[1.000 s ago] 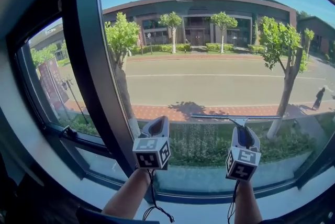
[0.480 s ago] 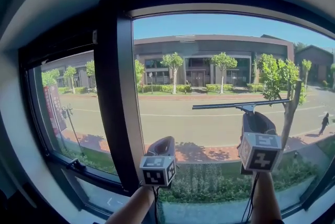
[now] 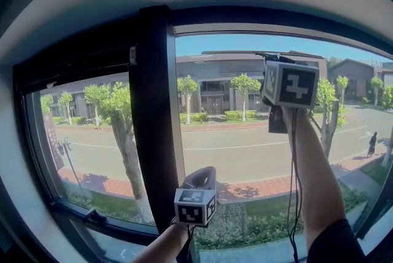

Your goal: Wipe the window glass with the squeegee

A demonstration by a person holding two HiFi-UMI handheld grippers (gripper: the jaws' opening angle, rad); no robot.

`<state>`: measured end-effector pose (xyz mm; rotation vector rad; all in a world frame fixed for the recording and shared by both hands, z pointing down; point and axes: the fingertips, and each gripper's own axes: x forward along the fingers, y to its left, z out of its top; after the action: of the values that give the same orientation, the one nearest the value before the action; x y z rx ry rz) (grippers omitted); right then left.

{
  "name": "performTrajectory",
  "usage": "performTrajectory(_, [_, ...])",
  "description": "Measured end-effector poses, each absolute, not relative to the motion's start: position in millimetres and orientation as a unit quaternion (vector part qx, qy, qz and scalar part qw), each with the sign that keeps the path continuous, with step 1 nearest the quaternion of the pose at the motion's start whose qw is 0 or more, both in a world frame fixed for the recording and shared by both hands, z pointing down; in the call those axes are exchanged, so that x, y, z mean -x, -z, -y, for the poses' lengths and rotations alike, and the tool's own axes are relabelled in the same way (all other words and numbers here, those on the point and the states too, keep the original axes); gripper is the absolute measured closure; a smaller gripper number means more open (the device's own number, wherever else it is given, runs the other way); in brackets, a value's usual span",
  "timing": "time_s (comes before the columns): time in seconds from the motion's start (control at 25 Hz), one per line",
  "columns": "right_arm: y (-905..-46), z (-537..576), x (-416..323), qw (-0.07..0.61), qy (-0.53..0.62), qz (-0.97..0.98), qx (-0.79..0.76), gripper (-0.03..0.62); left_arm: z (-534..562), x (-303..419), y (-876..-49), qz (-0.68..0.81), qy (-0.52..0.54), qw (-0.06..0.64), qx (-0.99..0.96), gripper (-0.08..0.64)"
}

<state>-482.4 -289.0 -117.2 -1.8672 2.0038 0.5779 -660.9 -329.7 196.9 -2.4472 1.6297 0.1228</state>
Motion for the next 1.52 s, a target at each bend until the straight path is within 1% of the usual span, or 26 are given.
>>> performTrajectory(0.08, [151, 288, 500, 0.182, -0.221, -0.700, 0.654, 0.461, 329, 664, -197, -0.544, -0.044, 0.095, 0.833, 0.558])
performTrajectory(0.16, [165, 295, 513, 0.177, -0.219, -0.697, 0.660, 0.461, 328, 667, -198, -0.539, -0.048, 0.092, 0.836, 0.558])
performTrajectory(0.32, [172, 308, 526, 0.158, -0.209, -0.685, 0.680, 0.462, 328, 670, -200, -0.535, -0.052, 0.088, 0.839, 0.558])
performTrajectory(0.48, [170, 322, 530, 0.162, -0.178, -0.692, 0.681, 0.460, 330, 674, -206, -0.537, -0.054, 0.078, 0.838, 0.558])
performTrajectory(0.6, [171, 330, 531, 0.165, -0.178, -0.691, 0.681, 0.461, 330, 676, -206, -0.537, -0.053, 0.080, 0.838, 0.558])
performTrajectory(1.04, [142, 336, 538, 0.157, -0.201, -0.699, 0.668, 0.461, 331, 671, -210, -0.536, -0.055, 0.080, 0.839, 0.558])
performTrajectory(1.52, [93, 339, 539, 0.142, -0.214, -0.702, 0.664, 0.462, 332, 669, -211, -0.547, -0.058, 0.076, 0.831, 0.558])
